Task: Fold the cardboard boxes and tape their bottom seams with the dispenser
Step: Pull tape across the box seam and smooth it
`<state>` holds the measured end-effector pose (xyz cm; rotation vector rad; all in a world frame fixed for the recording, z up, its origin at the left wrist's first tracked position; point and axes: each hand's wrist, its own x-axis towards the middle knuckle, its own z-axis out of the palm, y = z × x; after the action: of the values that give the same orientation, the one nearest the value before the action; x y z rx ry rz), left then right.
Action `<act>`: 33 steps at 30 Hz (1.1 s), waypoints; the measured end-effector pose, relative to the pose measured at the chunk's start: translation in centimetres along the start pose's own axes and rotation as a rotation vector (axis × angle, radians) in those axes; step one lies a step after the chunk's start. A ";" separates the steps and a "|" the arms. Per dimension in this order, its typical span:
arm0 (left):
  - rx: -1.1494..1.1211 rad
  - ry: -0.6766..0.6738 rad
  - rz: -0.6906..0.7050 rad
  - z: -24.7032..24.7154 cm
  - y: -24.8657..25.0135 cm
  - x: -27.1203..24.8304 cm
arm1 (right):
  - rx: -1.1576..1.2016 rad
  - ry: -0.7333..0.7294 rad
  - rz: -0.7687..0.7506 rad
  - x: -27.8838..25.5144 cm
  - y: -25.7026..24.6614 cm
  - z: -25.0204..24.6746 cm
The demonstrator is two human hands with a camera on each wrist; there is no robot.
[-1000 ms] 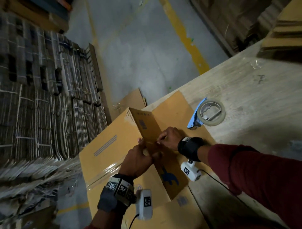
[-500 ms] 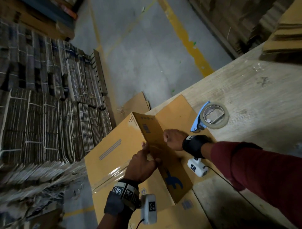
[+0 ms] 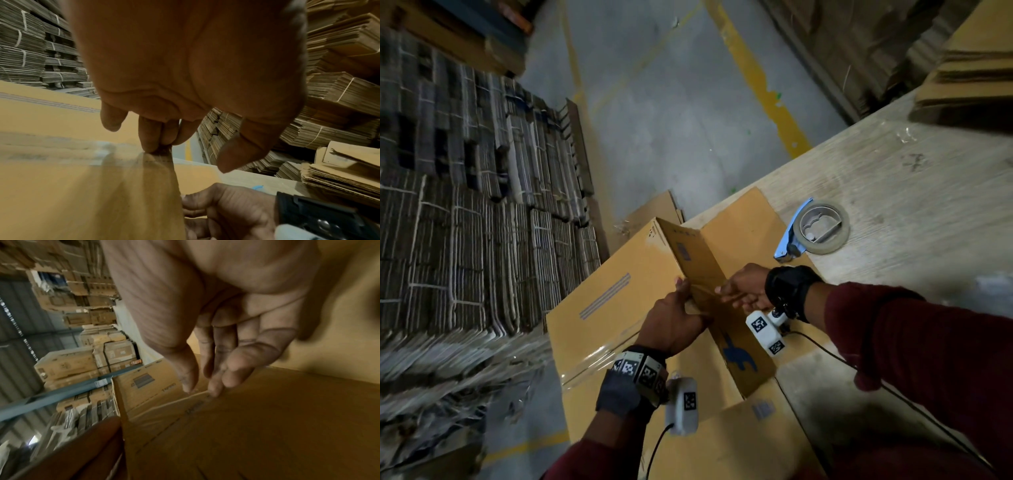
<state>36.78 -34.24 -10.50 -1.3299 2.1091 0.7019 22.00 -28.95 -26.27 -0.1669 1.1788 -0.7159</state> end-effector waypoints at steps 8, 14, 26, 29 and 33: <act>0.048 0.013 0.014 0.3 0.1 -0.4 | 0.196 0.079 -0.015 -0.8 0.6 0.6; 0.078 0.012 0.028 0.6 -0.1 -0.5 | 0.498 0.082 -0.155 -0.6 1.4 1.3; 0.076 0.051 0.081 0.9 -0.6 -0.5 | 0.419 0.175 -0.123 -0.7 3.3 0.0; 0.073 0.049 0.081 1.0 -0.6 -0.4 | 0.328 0.140 -0.118 -1.0 1.7 1.2; 0.086 0.038 0.064 0.8 -0.2 -0.7 | 0.322 0.016 -0.090 -0.6 0.9 1.8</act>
<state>37.29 -33.36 -10.64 -1.2440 2.1949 0.6093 23.87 -28.35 -25.46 0.0563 1.0606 -0.9773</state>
